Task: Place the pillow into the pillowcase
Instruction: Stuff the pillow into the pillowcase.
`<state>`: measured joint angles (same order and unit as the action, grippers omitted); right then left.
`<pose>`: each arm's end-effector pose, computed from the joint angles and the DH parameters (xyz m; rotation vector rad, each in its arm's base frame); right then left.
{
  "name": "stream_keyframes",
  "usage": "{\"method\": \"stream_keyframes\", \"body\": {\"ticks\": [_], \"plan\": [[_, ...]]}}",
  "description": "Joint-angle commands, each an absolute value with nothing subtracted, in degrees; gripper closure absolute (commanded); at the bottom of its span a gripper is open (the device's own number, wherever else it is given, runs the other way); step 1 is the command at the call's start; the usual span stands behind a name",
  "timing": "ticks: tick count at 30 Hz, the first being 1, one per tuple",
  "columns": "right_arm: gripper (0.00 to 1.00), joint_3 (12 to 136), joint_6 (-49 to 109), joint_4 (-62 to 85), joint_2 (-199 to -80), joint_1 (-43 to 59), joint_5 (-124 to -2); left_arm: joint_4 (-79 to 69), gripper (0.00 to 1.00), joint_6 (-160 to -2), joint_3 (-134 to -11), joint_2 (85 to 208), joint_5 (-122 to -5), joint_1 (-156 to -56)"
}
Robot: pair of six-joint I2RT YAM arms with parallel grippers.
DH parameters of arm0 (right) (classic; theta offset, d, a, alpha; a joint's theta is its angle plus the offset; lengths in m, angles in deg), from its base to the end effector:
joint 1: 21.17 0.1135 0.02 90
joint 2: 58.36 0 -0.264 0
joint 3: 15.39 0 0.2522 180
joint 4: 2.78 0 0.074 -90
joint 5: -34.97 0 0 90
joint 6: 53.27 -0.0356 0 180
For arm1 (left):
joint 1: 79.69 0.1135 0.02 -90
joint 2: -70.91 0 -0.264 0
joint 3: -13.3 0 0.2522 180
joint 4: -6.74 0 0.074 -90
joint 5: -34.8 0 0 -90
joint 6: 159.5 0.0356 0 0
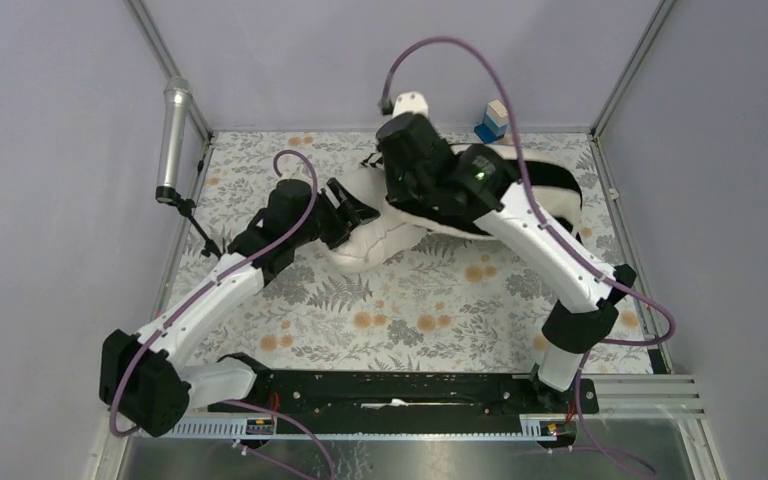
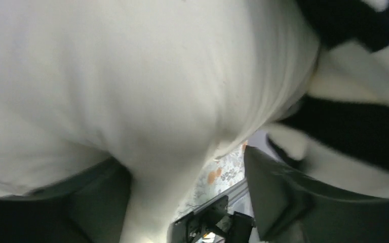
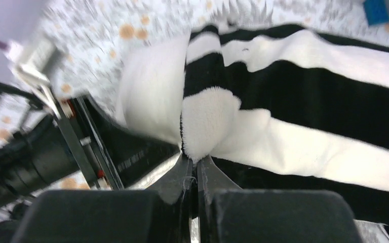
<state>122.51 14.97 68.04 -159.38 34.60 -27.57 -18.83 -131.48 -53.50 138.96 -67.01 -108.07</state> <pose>0.2160 0.2882 0.4650 -0.3505 2.0736 0.2979 0.2346 -0.1350 0.3038 -0.5118 2.1889 -1.1421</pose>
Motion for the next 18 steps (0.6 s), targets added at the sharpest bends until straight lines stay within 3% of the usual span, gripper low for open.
{"method": "stream_keyframes", "body": {"ticks": [1, 2, 5, 12, 18], "plan": [[1.0, 143.87, 19.62, 69.04, -162.41, 32.93, -32.58, -23.87, 0.08, -115.66, -57.75, 134.09, -62.99, -110.27], [1.0, 148.26, 20.09, 70.73, -164.32, 32.3, -32.79, -25.7, 0.02, -112.45, -58.97, 132.95, -61.24, -110.32], [1.0, 156.94, 20.56, 73.54, -168.08, 29.77, -35.2, -28.12, 0.01, -104.85, -59.35, 128.64, -55.94, -110.42], [1.0, 151.19, 21.56, 68.83, -165.57, 25.15, -36.83, -34.36, 0.01, -97.27, -57.81, 121.24, -41.21, -110.54], [1.0, 152.97, 22.11, 67.44, -167.71, 20.14, -37.11, -25.22, 0.01, -99.37, -49.16, 111.62, -48.6, -110.71]]}}
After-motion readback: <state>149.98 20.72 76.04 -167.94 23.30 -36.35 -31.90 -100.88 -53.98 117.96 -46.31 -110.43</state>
